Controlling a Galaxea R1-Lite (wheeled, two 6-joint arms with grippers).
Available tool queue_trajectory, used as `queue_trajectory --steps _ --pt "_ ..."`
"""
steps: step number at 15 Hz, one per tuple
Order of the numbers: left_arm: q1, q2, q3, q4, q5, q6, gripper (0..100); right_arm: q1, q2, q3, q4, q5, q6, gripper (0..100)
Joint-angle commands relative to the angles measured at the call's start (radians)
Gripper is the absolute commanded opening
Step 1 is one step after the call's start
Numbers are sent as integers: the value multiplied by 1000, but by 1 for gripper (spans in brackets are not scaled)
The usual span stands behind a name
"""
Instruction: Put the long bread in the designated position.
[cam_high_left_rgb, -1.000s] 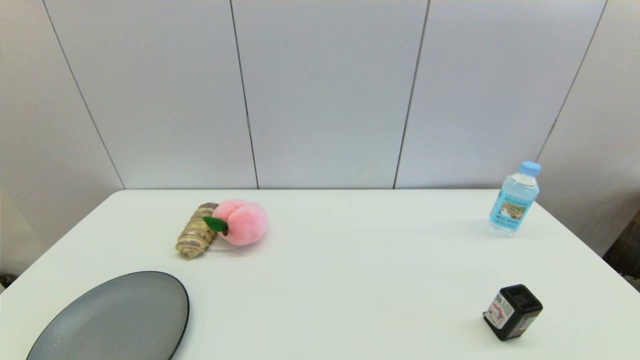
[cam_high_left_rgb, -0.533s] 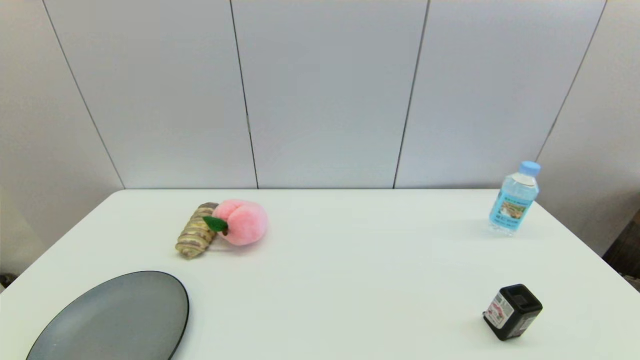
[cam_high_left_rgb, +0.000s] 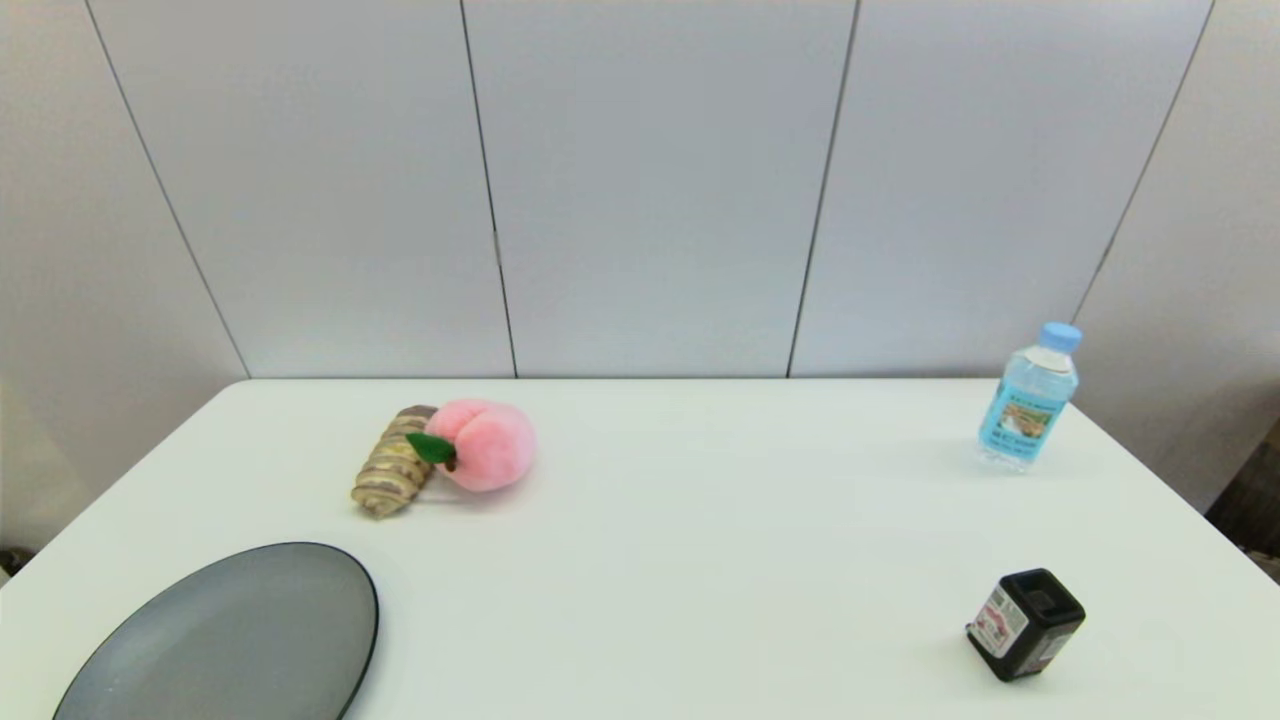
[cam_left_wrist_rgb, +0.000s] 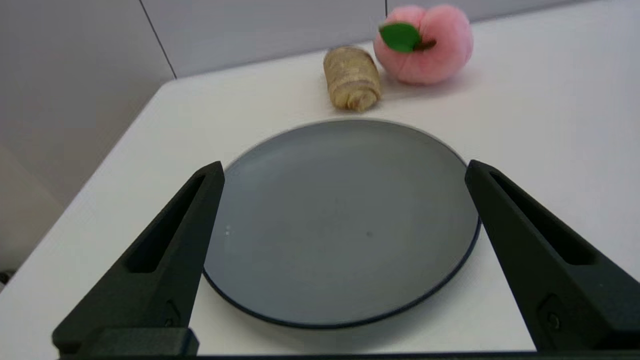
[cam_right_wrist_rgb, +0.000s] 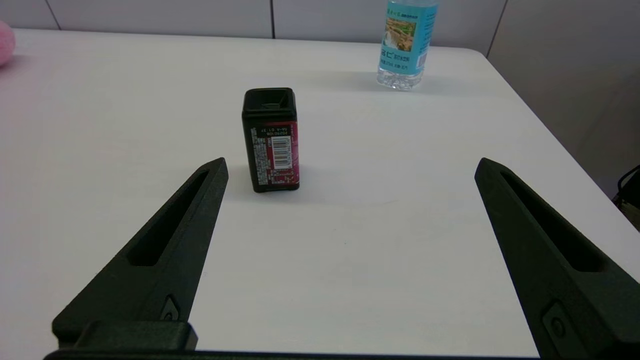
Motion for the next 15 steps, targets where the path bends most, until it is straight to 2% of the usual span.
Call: queue_trajectory --steps 1,5,15 --pt "0 1 3 1 -1 -58 100 -1 1 0 0 1 -1 100" --pt "0 1 3 4 3 -104 100 0 1 0 0 1 -1 100" --pt "0 1 3 4 3 -109 100 0 1 0 0 1 -1 100"
